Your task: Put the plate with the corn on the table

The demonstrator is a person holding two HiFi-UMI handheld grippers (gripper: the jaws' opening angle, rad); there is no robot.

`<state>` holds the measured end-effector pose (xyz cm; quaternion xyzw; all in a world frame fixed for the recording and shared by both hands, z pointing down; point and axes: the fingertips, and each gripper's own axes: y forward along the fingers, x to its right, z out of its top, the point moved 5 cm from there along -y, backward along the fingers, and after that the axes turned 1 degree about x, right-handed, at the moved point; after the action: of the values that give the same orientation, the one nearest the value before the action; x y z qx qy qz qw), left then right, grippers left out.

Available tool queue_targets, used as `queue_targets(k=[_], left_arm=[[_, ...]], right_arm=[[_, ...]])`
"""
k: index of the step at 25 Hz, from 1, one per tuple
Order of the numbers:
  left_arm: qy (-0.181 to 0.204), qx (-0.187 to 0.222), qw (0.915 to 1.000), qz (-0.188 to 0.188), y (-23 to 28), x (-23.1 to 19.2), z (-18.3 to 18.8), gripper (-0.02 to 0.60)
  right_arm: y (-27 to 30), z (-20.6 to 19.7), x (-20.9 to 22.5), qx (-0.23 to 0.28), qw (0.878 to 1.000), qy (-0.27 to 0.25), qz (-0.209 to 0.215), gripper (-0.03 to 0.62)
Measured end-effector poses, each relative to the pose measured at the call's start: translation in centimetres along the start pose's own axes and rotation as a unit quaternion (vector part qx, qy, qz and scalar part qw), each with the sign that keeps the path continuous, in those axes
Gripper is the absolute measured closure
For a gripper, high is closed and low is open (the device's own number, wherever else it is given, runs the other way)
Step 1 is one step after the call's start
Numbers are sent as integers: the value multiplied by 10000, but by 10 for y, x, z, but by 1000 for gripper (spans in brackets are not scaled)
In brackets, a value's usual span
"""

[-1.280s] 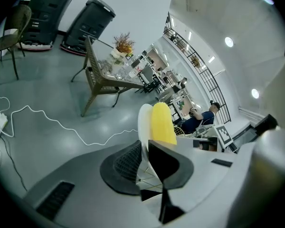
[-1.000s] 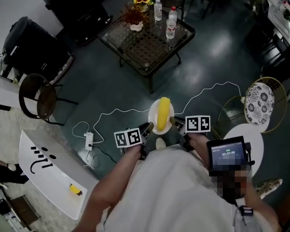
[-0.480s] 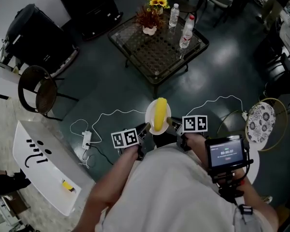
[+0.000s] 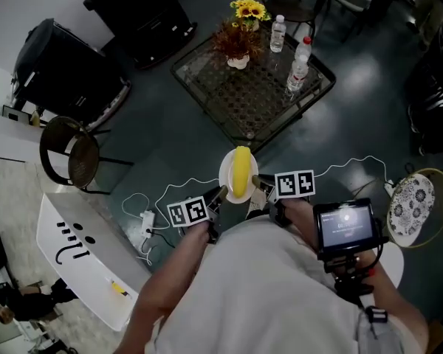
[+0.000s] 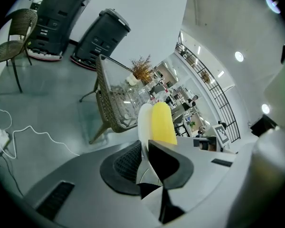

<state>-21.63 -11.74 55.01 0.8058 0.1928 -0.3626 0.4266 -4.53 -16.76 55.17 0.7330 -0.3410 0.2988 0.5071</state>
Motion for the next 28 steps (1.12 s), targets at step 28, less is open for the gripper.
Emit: queue_targets(k=[28], left_arm=[[786, -934, 9925, -12, 87, 22, 89, 528]], right_arm=[[-1, 77, 48, 808, 9937, 774, 0, 540]])
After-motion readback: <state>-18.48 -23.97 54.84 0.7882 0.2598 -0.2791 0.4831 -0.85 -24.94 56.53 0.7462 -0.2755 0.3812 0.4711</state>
